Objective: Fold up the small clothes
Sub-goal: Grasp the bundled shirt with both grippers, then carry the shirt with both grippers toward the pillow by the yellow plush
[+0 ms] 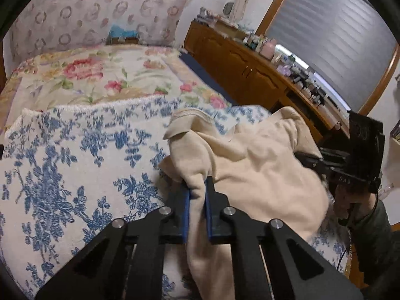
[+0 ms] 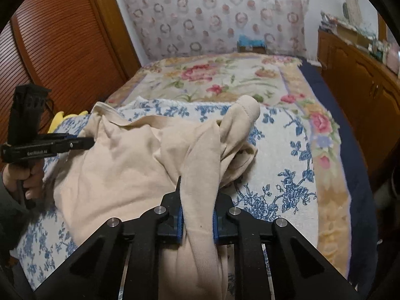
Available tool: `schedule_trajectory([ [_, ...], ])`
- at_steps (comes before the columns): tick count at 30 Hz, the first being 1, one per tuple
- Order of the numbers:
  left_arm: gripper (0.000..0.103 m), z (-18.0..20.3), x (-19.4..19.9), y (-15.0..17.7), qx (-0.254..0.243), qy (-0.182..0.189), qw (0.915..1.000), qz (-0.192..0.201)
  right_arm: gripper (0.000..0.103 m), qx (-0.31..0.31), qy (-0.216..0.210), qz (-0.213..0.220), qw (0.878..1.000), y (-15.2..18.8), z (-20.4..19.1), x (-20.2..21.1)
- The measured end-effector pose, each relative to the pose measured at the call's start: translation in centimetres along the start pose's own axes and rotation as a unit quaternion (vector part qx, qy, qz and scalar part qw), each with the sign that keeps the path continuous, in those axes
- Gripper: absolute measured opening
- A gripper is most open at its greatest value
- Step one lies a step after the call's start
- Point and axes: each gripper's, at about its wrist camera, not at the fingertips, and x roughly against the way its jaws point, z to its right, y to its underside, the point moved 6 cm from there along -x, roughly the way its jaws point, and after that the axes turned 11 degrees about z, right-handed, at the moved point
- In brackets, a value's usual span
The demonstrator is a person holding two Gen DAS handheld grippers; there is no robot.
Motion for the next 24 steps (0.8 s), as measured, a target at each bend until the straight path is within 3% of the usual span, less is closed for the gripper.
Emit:
schedule_trajectory([
  [6, 0.006, 1.6, 3.2, -1.4, -0.02, 0.01, 0.9987, 0.045, 0.013, 0.025, 0.019, 0.057, 0.998, -2.1, -1.4, 2.8],
  [14, 0.006, 1.6, 8.1, -3.3, -0.021, 0.008, 0.9938, 0.109, 0.012, 0.066, 0.004, 0.103, 0.992, -5.7, -4.7, 5.4],
  [19, 0.006, -0.4, 12.7, -4.0, -0.019, -0.016, 0.9884, 0.15, 0.012, 0.102, -0.027, 0.117, 0.988, -8.5, -7.7, 5.0],
  [24, 0.006, -4.1, 18.0, -3.7, -0.012, -0.068, 0.9791, 0.191, 0.012, 0.145, -0.075, 0.119, 0.979, -11.4, -12.9, 2.4],
])
